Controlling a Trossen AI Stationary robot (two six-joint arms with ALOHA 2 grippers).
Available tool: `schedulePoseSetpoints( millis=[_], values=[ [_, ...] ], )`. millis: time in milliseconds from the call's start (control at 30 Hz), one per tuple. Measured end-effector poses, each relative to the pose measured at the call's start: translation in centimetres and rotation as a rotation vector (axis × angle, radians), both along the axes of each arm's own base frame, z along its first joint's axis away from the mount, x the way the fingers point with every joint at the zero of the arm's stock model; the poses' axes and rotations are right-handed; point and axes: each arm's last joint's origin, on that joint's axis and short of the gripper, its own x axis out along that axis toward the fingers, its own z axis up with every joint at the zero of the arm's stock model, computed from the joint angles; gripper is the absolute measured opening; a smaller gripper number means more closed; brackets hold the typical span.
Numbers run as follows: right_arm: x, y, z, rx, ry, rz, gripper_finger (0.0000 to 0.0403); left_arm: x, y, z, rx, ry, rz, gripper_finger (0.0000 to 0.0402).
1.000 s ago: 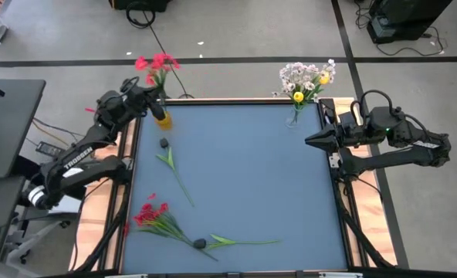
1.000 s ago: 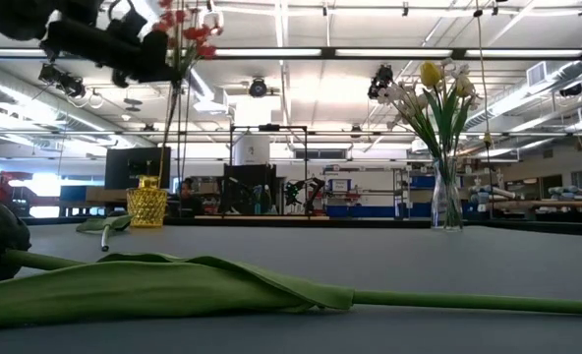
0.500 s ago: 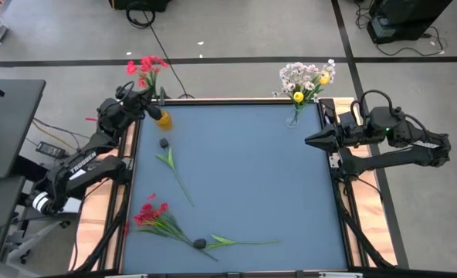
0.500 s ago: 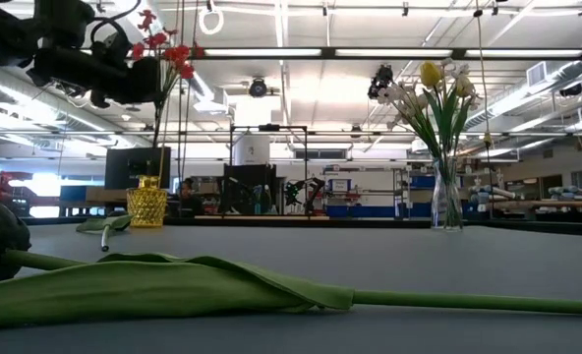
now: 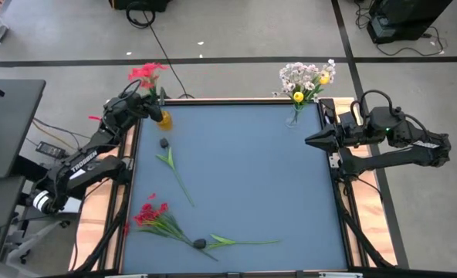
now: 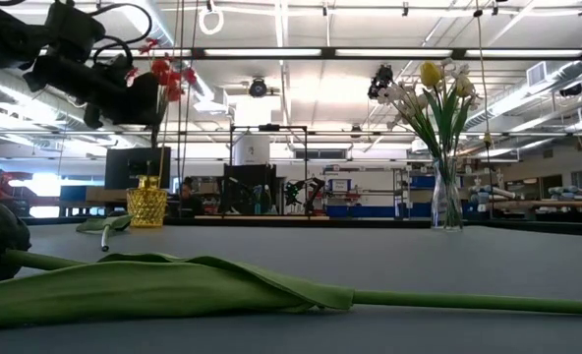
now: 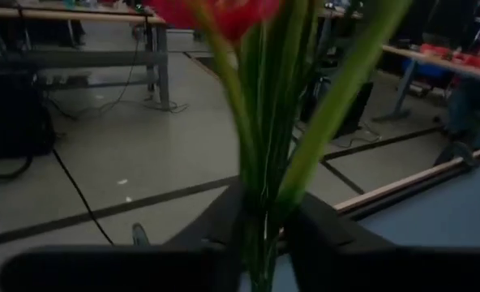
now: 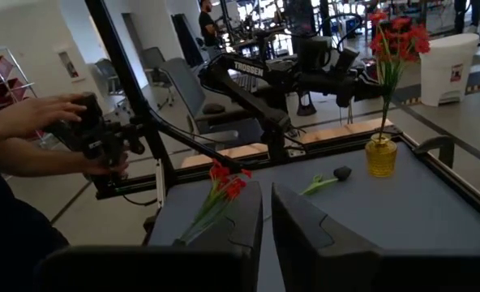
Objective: Sort flowers into vase by color
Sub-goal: Put the right red flowers into the yellow vase, then put the top black tulip into the yellow vase
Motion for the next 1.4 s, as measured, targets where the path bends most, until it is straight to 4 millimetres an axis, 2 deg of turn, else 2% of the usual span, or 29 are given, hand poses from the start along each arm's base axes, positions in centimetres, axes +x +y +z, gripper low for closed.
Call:
schedulePoseSetpoints(
  millis=[233, 400, 567, 767, 900, 1000, 1200, 1400],
  values=[
    [0.0, 0.0, 0.0, 0.000, 0.000, 0.000, 0.0040, 0.1, -0.1, 0.0, -0.053, -0.093, -0.044, 0.0216],
    [0.0, 0.0, 0.0, 0.000, 0.000, 0.000, 0.0040, 0.1, -0.2, 0.8, -0.163, -0.051, -0.053, 0.0255],
    [0.0, 0.0, 0.0, 0.000, 0.000, 0.000, 0.0040, -0.1, -0.7, 3.4, -0.255, 0.017, -0.054, 0.0258],
    [0.0, 0.0, 0.0, 0.000, 0.000, 0.000, 0.0040, -0.6, -2.2, 7.0, -0.360, 0.090, -0.055, 0.0258],
    [0.0, 0.0, 0.0, 0.000, 0.000, 0.000, 0.0040, -0.8, -3.3, 8.5, -0.416, 0.092, -0.068, 0.0258],
    [0.0, 0.0, 0.0, 0.000, 0.000, 0.000, 0.0040, -0.8, -3.8, 8.9, -0.472, 0.064, -0.065, 0.0253],
    [0.0, 0.0, 0.0, 0.000, 0.000, 0.000, 0.0040, -0.1, -4.8, 8.4, -0.599, 0.016, -0.089, 0.0219],
    [0.0, 0.0, 0.0, 0.000, 0.000, 0.000, 0.0040, 1.1, -6.3, 8.3, -0.755, -0.070, -0.225, 0.0192]
  ],
)
